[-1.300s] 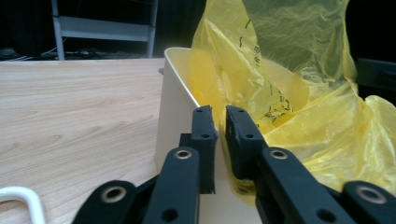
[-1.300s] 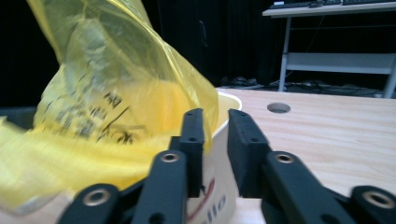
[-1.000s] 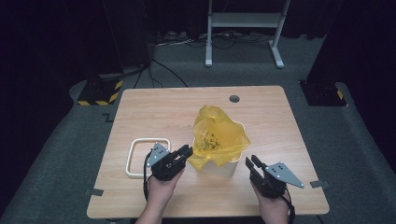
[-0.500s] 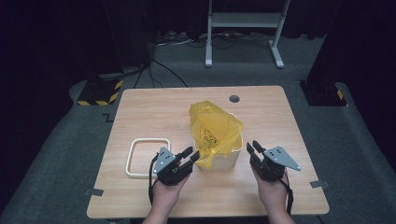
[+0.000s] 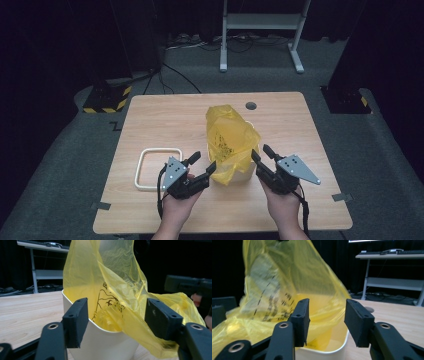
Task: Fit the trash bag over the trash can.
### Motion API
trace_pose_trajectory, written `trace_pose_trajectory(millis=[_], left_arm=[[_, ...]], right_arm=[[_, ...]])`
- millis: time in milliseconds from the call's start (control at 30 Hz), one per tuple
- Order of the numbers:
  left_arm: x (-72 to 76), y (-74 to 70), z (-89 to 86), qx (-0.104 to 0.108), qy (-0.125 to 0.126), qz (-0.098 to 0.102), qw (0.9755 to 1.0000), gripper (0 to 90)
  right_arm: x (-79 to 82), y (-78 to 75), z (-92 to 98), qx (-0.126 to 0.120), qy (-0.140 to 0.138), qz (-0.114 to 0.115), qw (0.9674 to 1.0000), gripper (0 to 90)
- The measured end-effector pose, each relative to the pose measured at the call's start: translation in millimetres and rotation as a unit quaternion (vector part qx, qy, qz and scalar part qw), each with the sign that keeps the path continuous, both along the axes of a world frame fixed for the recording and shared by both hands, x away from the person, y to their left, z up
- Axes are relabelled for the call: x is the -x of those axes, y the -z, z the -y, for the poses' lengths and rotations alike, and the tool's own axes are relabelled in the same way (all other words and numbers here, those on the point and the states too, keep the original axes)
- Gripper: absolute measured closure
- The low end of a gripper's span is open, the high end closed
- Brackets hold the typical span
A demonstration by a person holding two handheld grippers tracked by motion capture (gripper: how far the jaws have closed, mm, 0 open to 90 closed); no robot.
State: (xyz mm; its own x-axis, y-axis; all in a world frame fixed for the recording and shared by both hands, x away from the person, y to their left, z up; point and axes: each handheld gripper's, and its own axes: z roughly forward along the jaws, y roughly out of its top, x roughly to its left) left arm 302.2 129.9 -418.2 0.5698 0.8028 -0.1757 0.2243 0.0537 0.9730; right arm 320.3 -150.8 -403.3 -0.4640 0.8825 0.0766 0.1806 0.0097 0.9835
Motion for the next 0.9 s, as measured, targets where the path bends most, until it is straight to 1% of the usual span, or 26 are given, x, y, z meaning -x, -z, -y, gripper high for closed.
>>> trace_pose_trajectory(millis=[33, 67, 100, 133, 167, 200, 233, 267, 333, 400, 433, 467, 500, 533, 600, 667, 700, 733, 800, 833, 867, 900], left_arm=[[0.7, -0.2, 0.6, -0.003, -0.001, 0.002, 1.0, 34.7], [1.2, -1.1, 0.4, 0.001, -0.004, 0.004, 1.0, 34.8], [1.2, -1.1, 0.4, 0.001, -0.004, 0.004, 1.0, 35.1], [1.0, -1.2, 0.6, 0.007, -0.003, 0.004, 1.0, 35.1], [0.4, -1.1, 1.1, 0.008, -0.005, 0.003, 0.9999, 35.1], [-0.8, -0.5, 0.8, 0.005, -0.006, 0.002, 1.0, 35.3], [-4.0, 0.2, 0.5, 0.009, -0.006, -0.005, 0.9999, 35.9], [-5.3, -0.3, -0.2, 0.012, -0.007, -0.004, 0.9999, 35.7], [-5.7, -1.8, -0.8, 0.015, -0.007, -0.003, 0.9999, 35.2], [-5.3, -6.3, -2.3, 0.02, 0.002, 0.006, 0.9998, 34.4], [-4.6, -11.0, -3.4, 0.015, 0.004, 0.014, 0.9998, 33.3], [-4.6, -11.0, -3.4, 0.015, 0.004, 0.014, 0.9998, 33.1], [-5.5, -13.9, -4.8, 0.019, 0.004, 0.013, 0.9997, 32.9], [-6.4, -14.6, -5.8, 0.018, 0.003, 0.013, 0.9998, 32.6], [-7.4, -14.3, -6.4, 0.018, 0.002, 0.012, 0.9998, 32.5], [-10.3, -10.6, -6.3, 0.014, -0.004, 0.005, 0.9999, 32.4], [-10.9, -8.7, -6.0, 0.009, -0.007, 0.004, 0.9999, 32.4], [-11.4, -6.2, -5.4, 0.007, -0.008, 0.002, 0.9999, 32.6], [-12.4, -0.4, -3.9, 0.001, -0.009, -0.003, 1.0, 32.8], [-12.4, -0.4, -3.9, 0.001, -0.009, -0.003, 1.0, 32.6], [-12.9, 2.7, -2.7, -0.002, -0.008, -0.005, 0.9999, 32.5], [-13.5, 8.5, -0.8, -0.006, -0.008, -0.012, 0.9999, 32.0]], right_arm=[[0.2, 1.9, -1.2, -0.002, -0.002, -0.005, 1.0, 53.4], [0.8, 6.2, -3.5, -0.009, -0.011, -0.016, 0.9998, 52.9], [0.8, 6.2, -3.5, -0.009, -0.011, -0.016, 0.9998, 52.9], [4.7, 11.0, -10.4, 0.007, -0.023, -0.02, 0.9995, 52.0], [4.7, 11.0, -10.4, 0.007, -0.023, -0.02, 0.9995, 52.0], [8.6, 13.1, -15.4, 0.026, -0.026, -0.013, 0.9992, 52.2], [16.3, 17.8, -25.6, 0.061, -0.03, 0.002, 0.9977, 52.5], [18.4, 20.2, -29.1, 0.074, -0.031, 0.003, 0.9968, 52.6], [20.5, 25.1, -32.1, 0.081, -0.036, 0.002, 0.9961, 53.6], [21.1, 26.9, -33.1, 0.084, -0.036, 0.002, 0.9958, 53.8], [21.3, 29.3, -33.5, 0.091, -0.036, 0.004, 0.9952, 54.2], [21.2, 30.0, -33.3, 0.092, -0.037, 0.004, 0.9951, 54.6], [21.6, 30.5, -33.3, 0.096, -0.034, 0.004, 0.9948, 55.5], [21.7, 31.0, -33.4, 0.102, -0.034, 0.005, 0.9942, 55.6], [22.2, 32.7, -33.8, 0.113, -0.033, 0.007, 0.993, 56.0], [22.4, 35.7, -33.7, 0.123, -0.031, 0.005, 0.9919, 56.6], [22.2, 36.7, -32.9, 0.123, -0.03, 0.006, 0.992, 57.3], [23.4, 35.9, -31.1, 0.117, -0.026, 0.011, 0.9927, 58.4], [27.4, 28.2, -27.9, 0.099, -0.024, 0.033, 0.9942, 60.4], [27.4, 28.2, -27.9, 0.099, -0.024, 0.033, 0.9942, 60.4], [28.5, 16.4, -30.0, 0.085, -0.03, 0.042, 0.995, 60.8], [28.5, 10.8, -33.1, 0.08, -0.035, 0.044, 0.9952, 60.8]])
